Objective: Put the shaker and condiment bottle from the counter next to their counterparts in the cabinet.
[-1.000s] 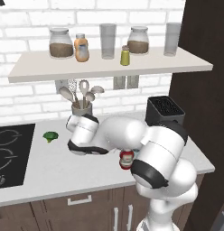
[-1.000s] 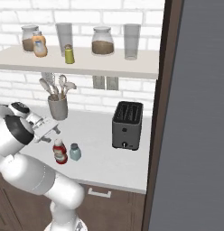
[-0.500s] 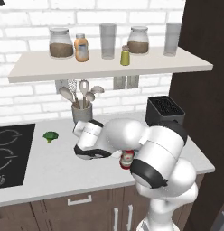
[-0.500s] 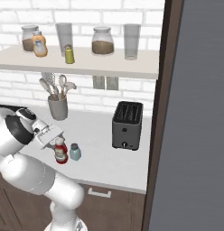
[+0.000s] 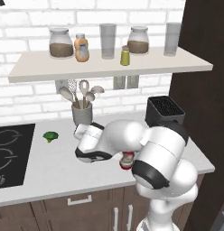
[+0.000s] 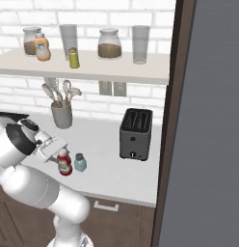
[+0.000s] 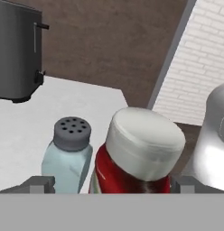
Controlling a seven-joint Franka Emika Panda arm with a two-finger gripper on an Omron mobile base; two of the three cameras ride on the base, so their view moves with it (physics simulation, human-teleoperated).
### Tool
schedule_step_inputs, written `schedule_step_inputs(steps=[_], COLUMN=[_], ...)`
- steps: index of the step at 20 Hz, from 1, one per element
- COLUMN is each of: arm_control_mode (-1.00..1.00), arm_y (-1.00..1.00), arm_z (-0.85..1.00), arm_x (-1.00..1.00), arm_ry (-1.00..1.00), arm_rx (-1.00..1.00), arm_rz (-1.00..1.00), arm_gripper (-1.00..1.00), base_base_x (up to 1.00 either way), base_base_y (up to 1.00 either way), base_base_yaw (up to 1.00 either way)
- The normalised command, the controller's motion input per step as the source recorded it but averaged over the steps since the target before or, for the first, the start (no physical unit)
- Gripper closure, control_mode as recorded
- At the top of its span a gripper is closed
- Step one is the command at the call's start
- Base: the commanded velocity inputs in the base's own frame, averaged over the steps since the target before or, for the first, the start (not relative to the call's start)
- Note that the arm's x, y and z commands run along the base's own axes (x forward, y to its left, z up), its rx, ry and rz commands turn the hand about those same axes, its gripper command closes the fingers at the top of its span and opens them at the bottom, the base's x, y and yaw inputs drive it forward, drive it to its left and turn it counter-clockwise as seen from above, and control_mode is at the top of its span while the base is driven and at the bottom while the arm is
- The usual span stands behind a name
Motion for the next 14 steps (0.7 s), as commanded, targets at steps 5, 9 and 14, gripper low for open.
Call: schedule_step_inputs(steps=[5, 9, 14], arm_control_mode=[-1.0, -1.0, -1.0], arm_y=[-0.1, 0.0, 0.0], arm_z=[-0.21, -0.18, -0.11], arm_x=[-0.04, 0.0, 0.0], arm_ry=[0.0, 0.0, 0.0], arm_rx=[-0.02, 0.0, 0.0], arm_rz=[0.0, 0.0, 0.0], arm_gripper=[-1.0, 1.0, 1.0], base_base_x=[0.0, 0.0, 0.0], base_base_y=[0.0, 0.0, 0.0], base_base_yaw=[0.0, 0.0, 0.0])
